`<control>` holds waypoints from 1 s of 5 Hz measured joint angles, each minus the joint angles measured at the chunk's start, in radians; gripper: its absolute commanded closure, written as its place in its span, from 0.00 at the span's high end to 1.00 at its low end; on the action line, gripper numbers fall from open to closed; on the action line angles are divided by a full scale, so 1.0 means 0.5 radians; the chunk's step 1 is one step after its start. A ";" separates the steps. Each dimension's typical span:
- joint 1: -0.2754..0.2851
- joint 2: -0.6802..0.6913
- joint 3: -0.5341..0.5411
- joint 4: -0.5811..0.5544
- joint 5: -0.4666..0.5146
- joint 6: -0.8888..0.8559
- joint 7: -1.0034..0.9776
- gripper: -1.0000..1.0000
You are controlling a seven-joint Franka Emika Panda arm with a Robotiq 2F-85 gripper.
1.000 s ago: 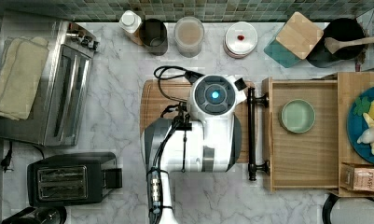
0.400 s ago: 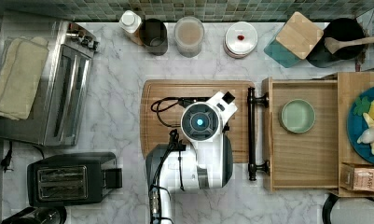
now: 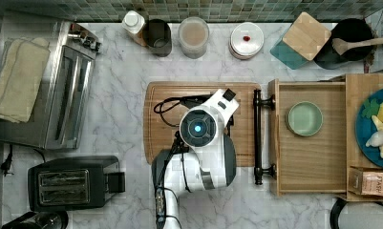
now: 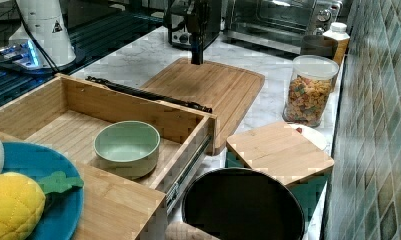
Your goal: Close the drawer.
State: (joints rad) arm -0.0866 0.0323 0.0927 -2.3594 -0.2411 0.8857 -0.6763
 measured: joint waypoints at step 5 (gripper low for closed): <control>-0.084 0.333 -0.099 0.055 -0.116 0.075 0.045 0.00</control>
State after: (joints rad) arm -0.1284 0.1989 0.0431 -2.3320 -0.2991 0.9233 -0.6538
